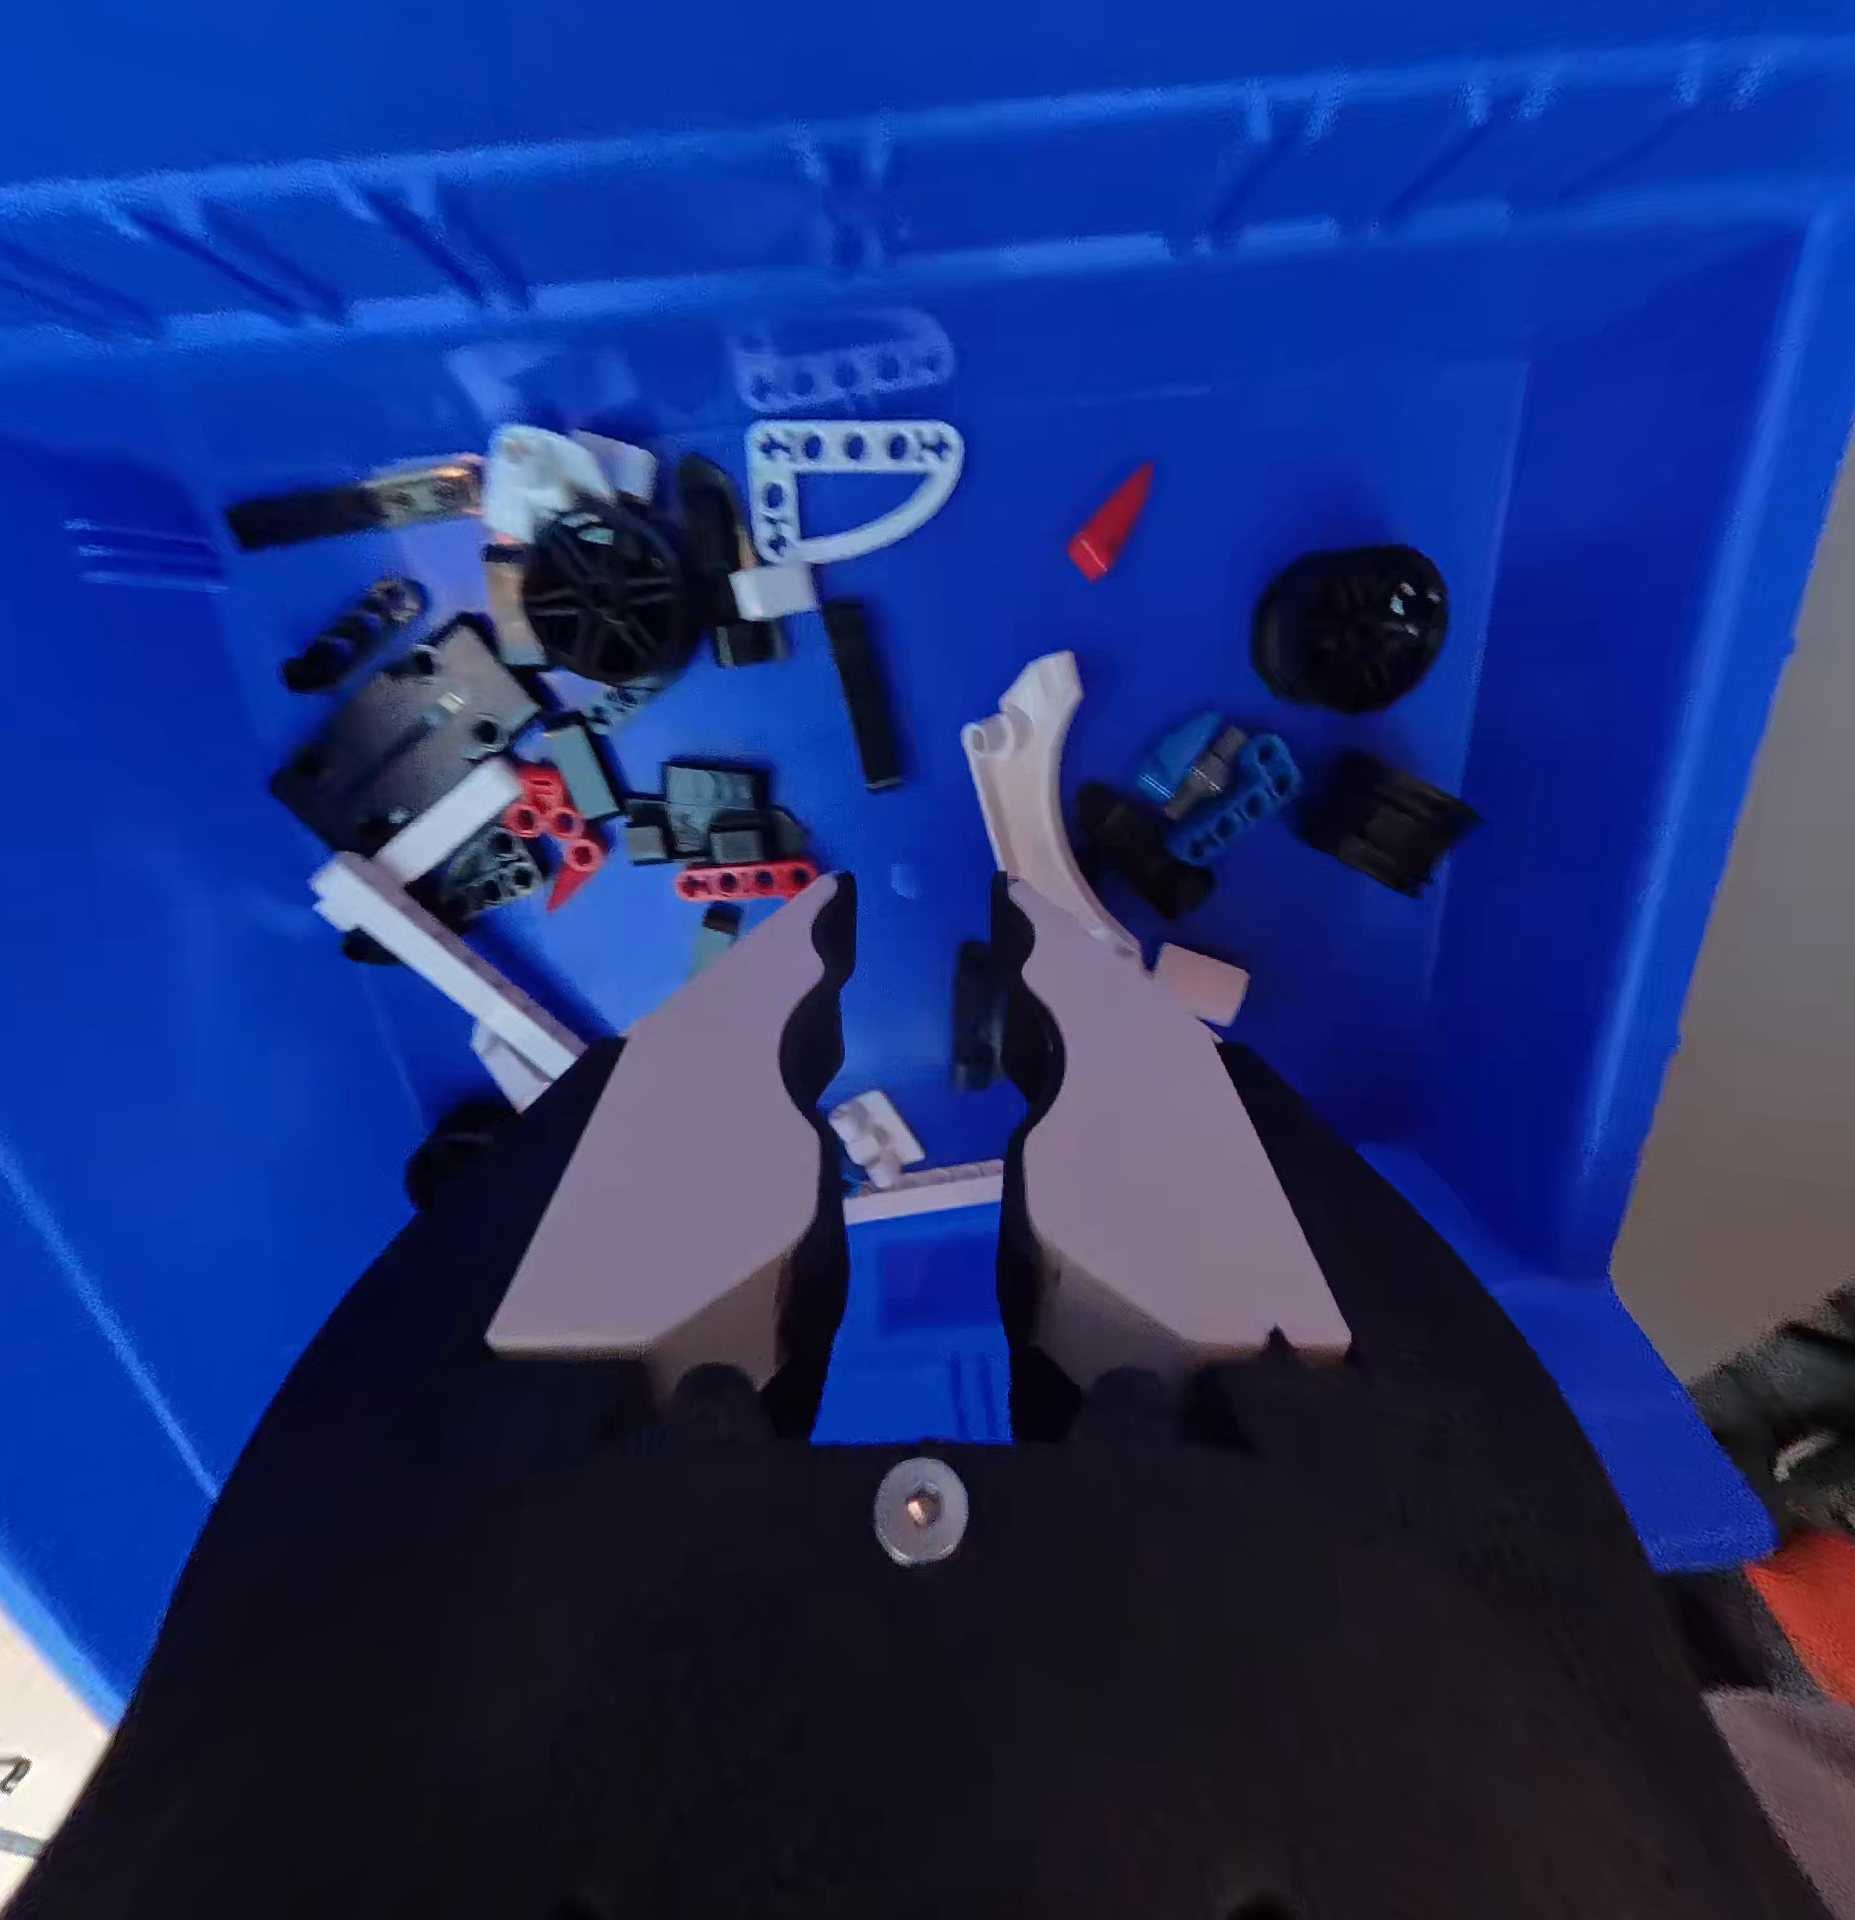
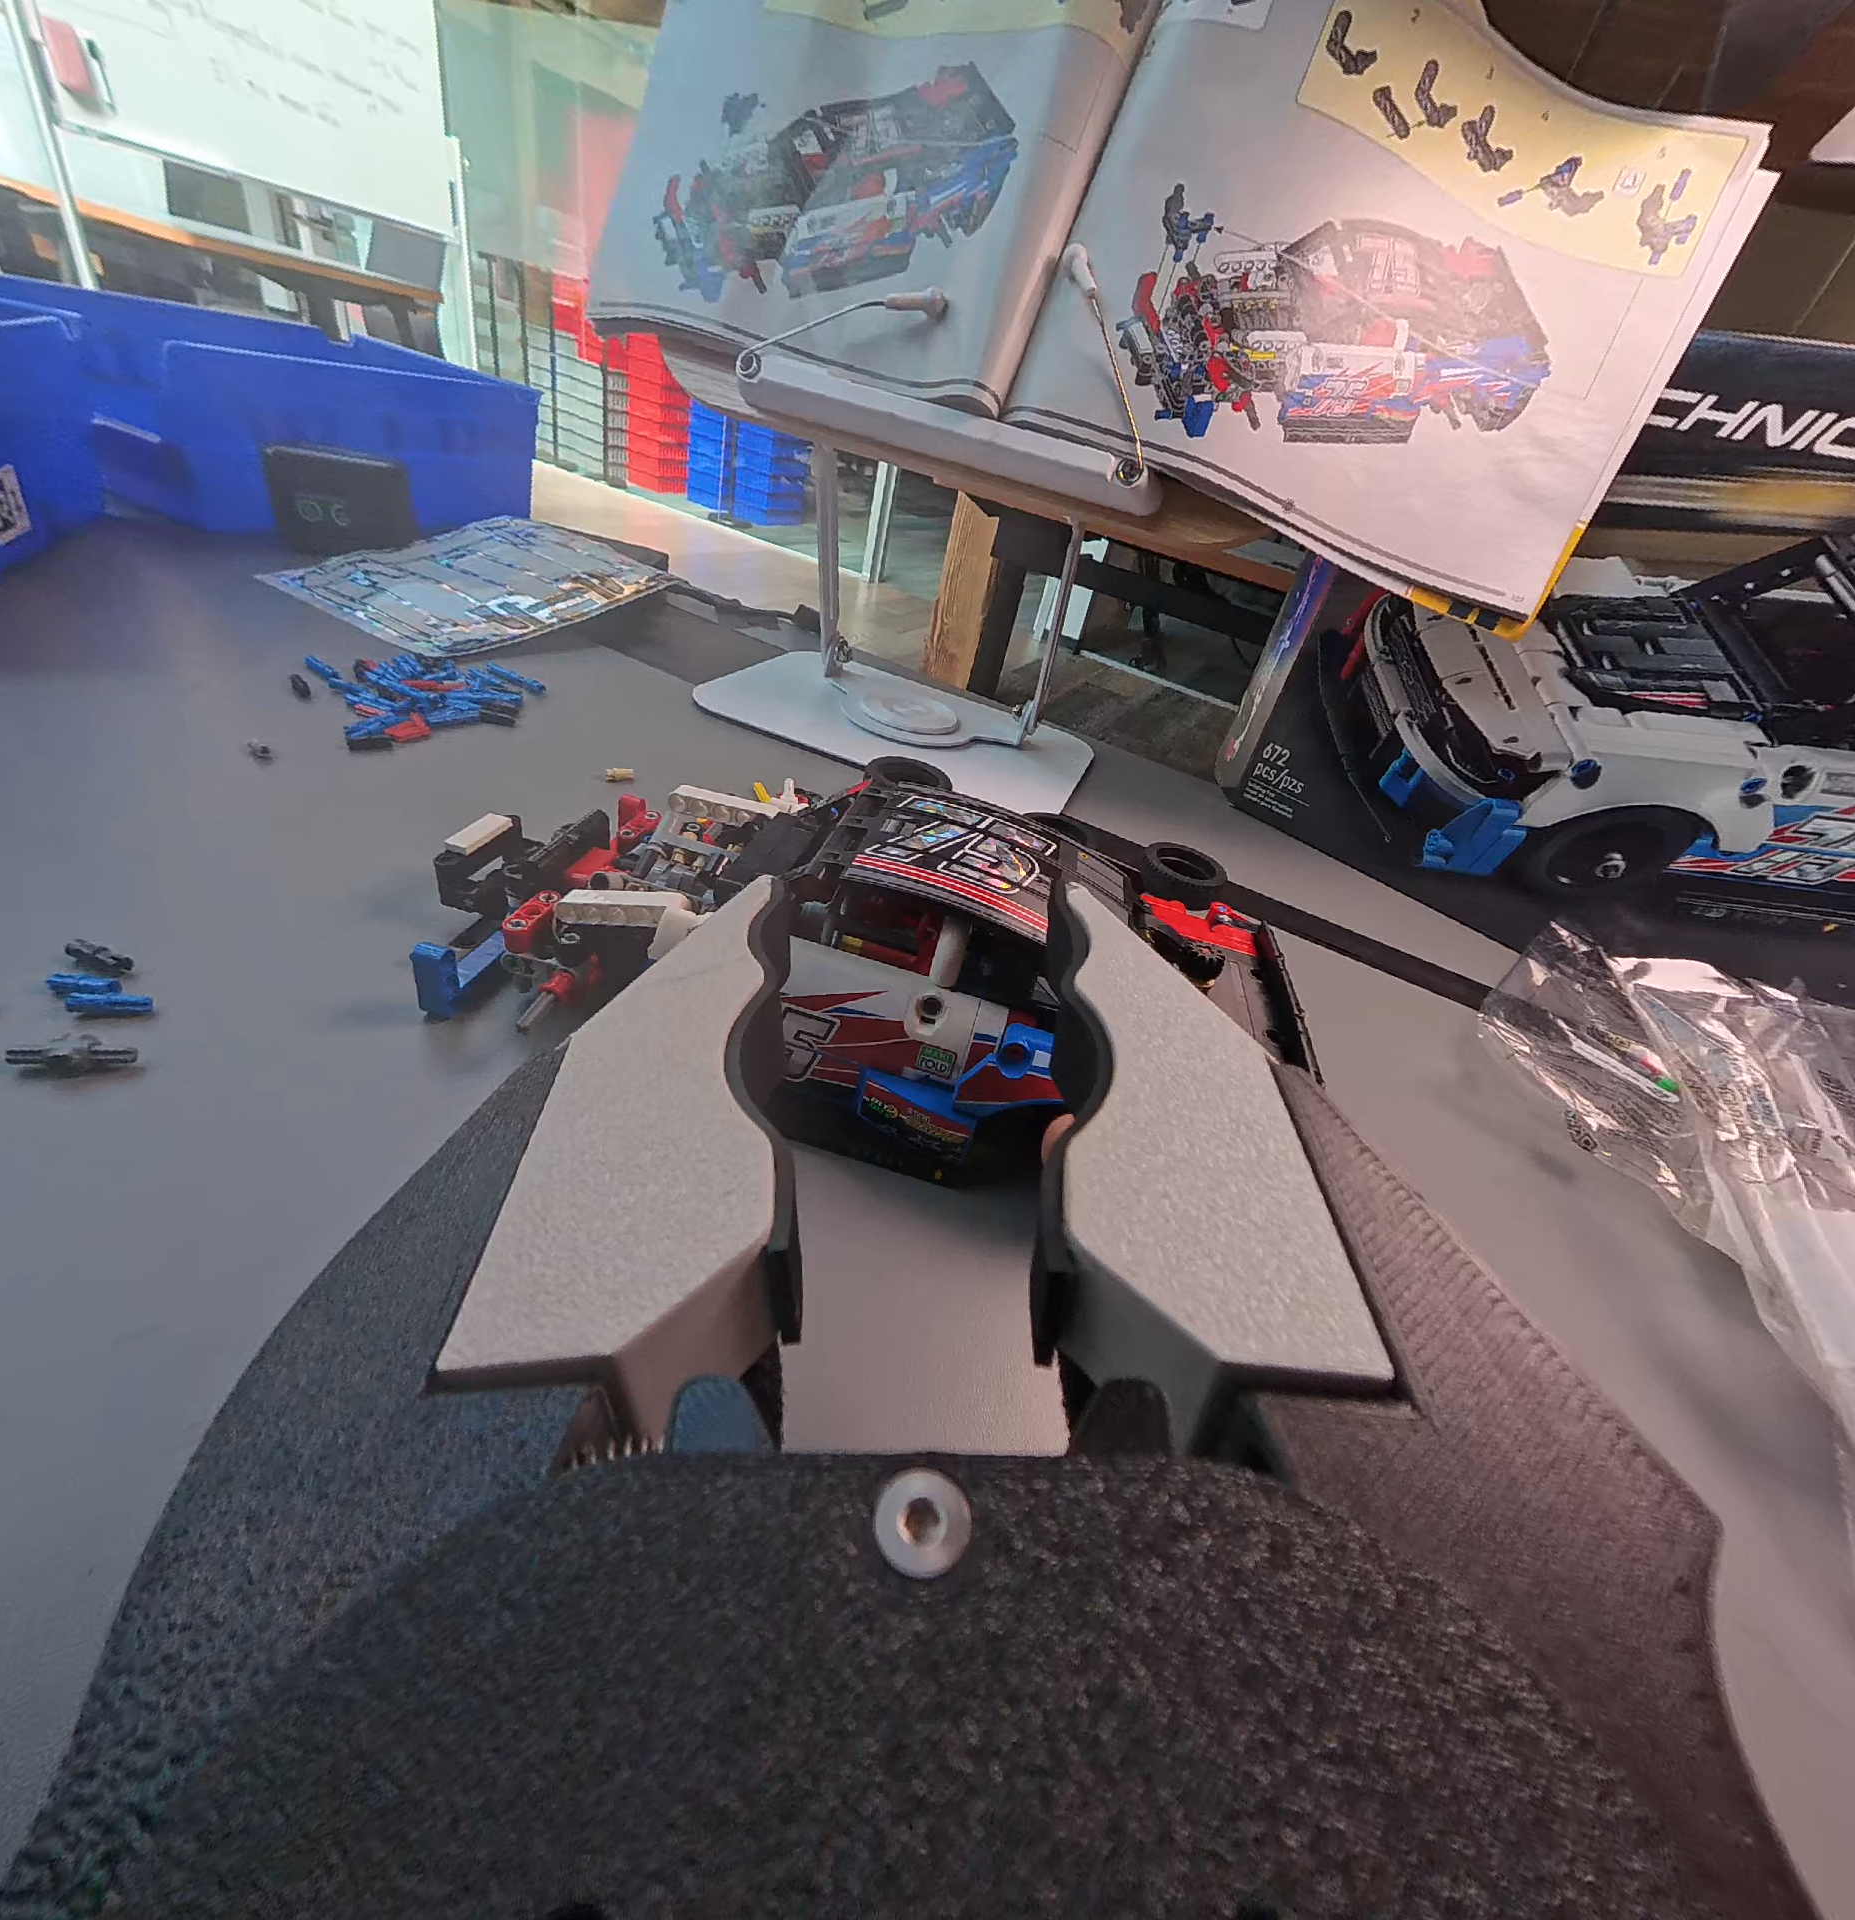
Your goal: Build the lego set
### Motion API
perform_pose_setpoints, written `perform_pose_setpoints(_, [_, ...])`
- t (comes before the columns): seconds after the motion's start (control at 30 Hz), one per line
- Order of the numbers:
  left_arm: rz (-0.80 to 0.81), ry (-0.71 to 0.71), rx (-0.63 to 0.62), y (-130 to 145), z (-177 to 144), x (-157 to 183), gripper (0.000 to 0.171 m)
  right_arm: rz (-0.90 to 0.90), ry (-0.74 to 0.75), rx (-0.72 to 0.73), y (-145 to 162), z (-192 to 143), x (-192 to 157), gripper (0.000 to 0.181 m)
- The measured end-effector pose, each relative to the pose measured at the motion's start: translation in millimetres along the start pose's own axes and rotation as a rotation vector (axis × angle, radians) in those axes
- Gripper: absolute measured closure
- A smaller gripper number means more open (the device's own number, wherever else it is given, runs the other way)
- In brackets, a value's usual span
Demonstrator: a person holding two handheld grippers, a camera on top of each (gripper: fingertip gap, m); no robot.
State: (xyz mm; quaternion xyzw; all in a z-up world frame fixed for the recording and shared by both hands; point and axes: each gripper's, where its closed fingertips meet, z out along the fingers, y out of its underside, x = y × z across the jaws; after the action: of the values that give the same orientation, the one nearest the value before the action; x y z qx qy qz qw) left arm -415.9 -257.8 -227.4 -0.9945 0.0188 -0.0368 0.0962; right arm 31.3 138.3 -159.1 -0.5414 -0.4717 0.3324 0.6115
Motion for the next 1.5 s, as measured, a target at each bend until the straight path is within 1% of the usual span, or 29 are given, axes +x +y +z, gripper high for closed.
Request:
perform_pose_setpoints(0.07, [-0.033,-0.089,0.046,-8.8,0.8,-20.5,0.148,-0.002,-0.003,-0.001,0.1,0.5,-0.7,0.135])
perform_pose_setpoints(0.1, [-0.041,-0.134,0.051,-10.2,2.6,-29.8,0.148,-0.002,-0.004,-0.001,0.1,0.6,-1.1,0.135])
perform_pose_setpoints(0.17, [-0.037,-0.213,0.040,-10.1,7.7,-46.1,0.149,-0.003,-0.004,-0.001,0.1,0.2,-1.2,0.134])
perform_pose_setpoints(0.23, [-0.036,-0.247,0.021,-8.2,13.8,-56.3,0.150,-0.001,-0.003,-0.002,0.3,-0.1,-0.9,0.135])
perform_pose_setpoints(0.3, [-0.052,-0.217,0.000,-5.5,21.0,-57.1,0.148,-0.001,-0.002,-0.002,0.4,-0.3,-0.5,0.134])
perform_pose_setpoints(0.33, [-0.061,-0.198,0.008,-6.7,22.4,-56.4,0.153,0.000,-0.002,-0.004,0.7,-0.1,-0.5,0.134])
perform_pose_setpoints(0.37, [-0.075,-0.186,0.016,-8.0,22.7,-56.5,0.150,0.000,-0.002,-0.004,0.8,0.0,-0.4,0.134])
perform_pose_setpoints(0.4, [-0.085,-0.167,0.007,-6.4,23.4,-55.1,0.156,0.000,-0.002,-0.004,0.9,0.1,-0.3,0.135])
perform_pose_setpoints(0.43, [-0.094,-0.133,-0.011,-3.3,24.6,-50.2,0.164,0.001,-0.002,-0.005,1.0,0.1,-0.3,0.135])
perform_pose_setpoints(0.5, [-0.080,-0.074,-0.071,7.7,28.4,-38.8,0.166,0.003,-0.004,-0.005,1.1,0.1,-0.5,0.135])
perform_pose_setpoints(0.53, [-0.068,-0.066,-0.074,9.2,27.9,-35.8,0.171,0.004,-0.005,-0.004,0.9,0.1,-0.5,0.135])
perform_pose_setpoints(0.63, [-0.038,0.053,-0.171,27.3,24.0,-10.0,0.171,0.008,-0.009,-0.001,0.4,0.1,-1.0,0.135])
perform_pose_setpoints(0.67, [-0.025,0.061,-0.189,31.6,20.6,-6.5,0.171,0.009,-0.012,0.000,0.1,0.1,-1.4,0.134])
perform_pose_setpoints(0.7, [-0.024,0.061,-0.180,31.6,15.8,-5.8,0.171,0.009,-0.013,0.001,-0.2,0.1,-1.6,0.134])
perform_pose_setpoints(0.73, [-0.033,0.031,-0.144,26.9,10.1,-11.6,0.171,0.009,-0.015,0.003,-0.6,0.0,-1.9,0.135])
perform_pose_setpoints(0.77, [-0.047,-0.032,-0.088,18.8,3.8,-24.2,0.171,0.010,-0.016,0.004,-0.8,0.1,-2.2,0.135])
perform_pose_setpoints(0.83, [-0.082,-0.158,0.025,1.7,-7.0,-51.4,0.158,0.011,-0.018,0.005,-1.0,0.5,-2.2,0.135])
perform_pose_setpoints(0.87, [-0.097,-0.208,0.069,-5.3,-9.9,-62.8,0.155,0.012,-0.019,0.005,-1.0,0.7,-2.1,0.135])
perform_pose_setpoints(0.9, [-0.111,-0.234,0.100,-10.6,-10.2,-69.8,0.155,0.013,-0.019,0.005,-0.9,0.8,-2.0,0.135])
perform_pose_setpoints(0.93, [-0.123,-0.231,0.114,-13.9,-7.2,-72.0,0.156,0.012,-0.018,0.004,-0.8,0.7,-1.7,0.135])
perform_pose_setpoints(1.0, [-0.130,-0.202,0.100,-15.3,4.7,-71.0,0.156,0.012,-0.014,0.003,-0.7,-0.1,-1.0,0.135])
perform_pose_setpoints(1.13, [-0.103,-0.189,0.035,-10.1,26.7,-70.0,0.154,0.013,-0.003,0.002,-0.5,-1.8,1.4,0.135])
perform_pose_setpoints(1.17, [-0.097,-0.201,0.052,-12.9,26.1,-71.3,0.159,0.014,-0.001,0.001,-0.1,-1.7,1.9,0.134])
perform_pose_setpoints(1.27, [-0.084,-0.193,0.021,-8.1,26.3,-68.7,0.162,0.017,-0.003,-0.004,1.2,-0.4,2.0,0.135])
perform_pose_setpoints(1.37, [-0.047,-0.106,-0.038,4.1,24.7,-49.5,0.163,0.014,-0.007,-0.005,1.4,0.2,1.0,0.135])
perform_pose_setpoints(1.4, [-0.036,-0.073,-0.064,9.7,23.6,-41.5,0.164,0.016,-0.007,-0.003,1.1,-0.1,1.0,0.135])
perform_pose_setpoints(1.43, [-0.027,-0.039,-0.088,15.1,21.5,-32.9,0.171,0.018,-0.006,-0.001,0.6,-0.4,1.3,0.135])
perform_pose_setpoints(1.5, [-0.013,0.027,-0.131,25.7,14.8,-16.6,0.171,0.023,-0.007,0.002,0.0,-0.5,1.6,0.135])
